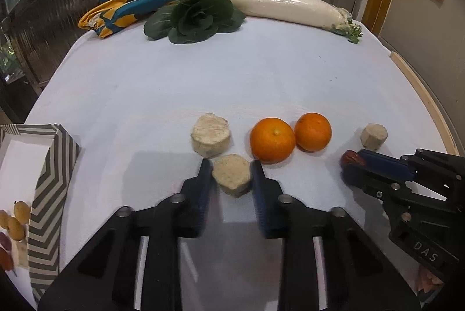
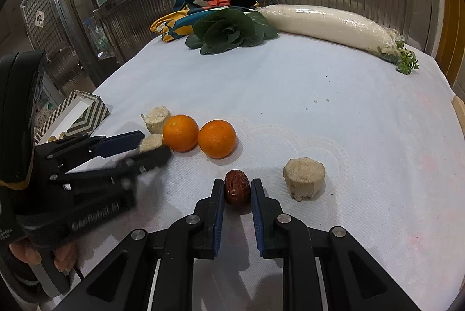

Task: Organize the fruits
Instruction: 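Grasp a white yam chunk with the left tool while the right tool holds the date, then carry the yam chunk and red date over the striped tray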

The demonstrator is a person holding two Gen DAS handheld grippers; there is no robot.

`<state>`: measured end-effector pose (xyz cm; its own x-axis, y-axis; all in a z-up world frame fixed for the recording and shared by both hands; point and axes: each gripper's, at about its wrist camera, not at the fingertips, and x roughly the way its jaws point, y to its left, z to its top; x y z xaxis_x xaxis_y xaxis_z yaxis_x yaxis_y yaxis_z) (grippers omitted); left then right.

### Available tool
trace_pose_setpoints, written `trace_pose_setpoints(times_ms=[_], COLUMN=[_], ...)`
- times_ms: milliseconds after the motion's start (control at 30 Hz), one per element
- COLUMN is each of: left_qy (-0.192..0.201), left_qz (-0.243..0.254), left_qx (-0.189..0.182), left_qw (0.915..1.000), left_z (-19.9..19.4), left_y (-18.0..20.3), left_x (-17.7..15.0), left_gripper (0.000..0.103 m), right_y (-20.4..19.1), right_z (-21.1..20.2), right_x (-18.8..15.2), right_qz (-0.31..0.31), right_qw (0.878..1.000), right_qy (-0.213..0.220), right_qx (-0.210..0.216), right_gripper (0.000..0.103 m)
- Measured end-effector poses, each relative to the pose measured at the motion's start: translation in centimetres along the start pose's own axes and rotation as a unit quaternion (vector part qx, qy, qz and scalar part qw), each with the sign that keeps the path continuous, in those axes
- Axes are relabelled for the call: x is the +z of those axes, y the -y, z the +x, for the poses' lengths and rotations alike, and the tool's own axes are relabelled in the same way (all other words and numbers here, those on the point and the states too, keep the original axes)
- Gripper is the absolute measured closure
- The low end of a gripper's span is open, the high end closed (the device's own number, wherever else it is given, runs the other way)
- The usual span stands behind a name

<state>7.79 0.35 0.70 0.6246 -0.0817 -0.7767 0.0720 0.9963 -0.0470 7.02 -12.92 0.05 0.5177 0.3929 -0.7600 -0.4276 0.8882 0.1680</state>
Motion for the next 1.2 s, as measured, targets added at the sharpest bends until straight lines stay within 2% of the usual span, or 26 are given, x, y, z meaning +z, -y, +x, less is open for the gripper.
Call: trace_pose_setpoints(times_ms=[233,600,867,1200], left_qy=[-0.008,0.010,0.035,0.042], left_qz=[0.001,-0.012,-0.009,-0.016], left_qx=[-0.014,-0.041,-0.023,-0.015], left_qw=[0.9999,0.9990,0.9991,0.9989], left_z=[-1.0,-6.3,-9.9,-12.3], left_y=[0.3,-1.1,-2.4,-4.8], left_x=[-0.8,-4.3,-6.5,-8.2], left_gripper=[0.078,0.078,0.078,0.078], right_y=[-0.6,-4.1,-7.3,-11.1], right_z=[-0.7,-4.6,-6.3,-6.9], right_x=[-0.2,-2.6,-4.5,-5.1], right_qz=[0.002,0.005,0.009,-0.001], right_qw=[1.000,0.999,0.998,0.998], right_qy=[0.004,0.044,0.057,0.062], right_qx=[-0.004,-0.008,0.007,0.025], right_gripper=[0.086,0.086,0.086,0.086])
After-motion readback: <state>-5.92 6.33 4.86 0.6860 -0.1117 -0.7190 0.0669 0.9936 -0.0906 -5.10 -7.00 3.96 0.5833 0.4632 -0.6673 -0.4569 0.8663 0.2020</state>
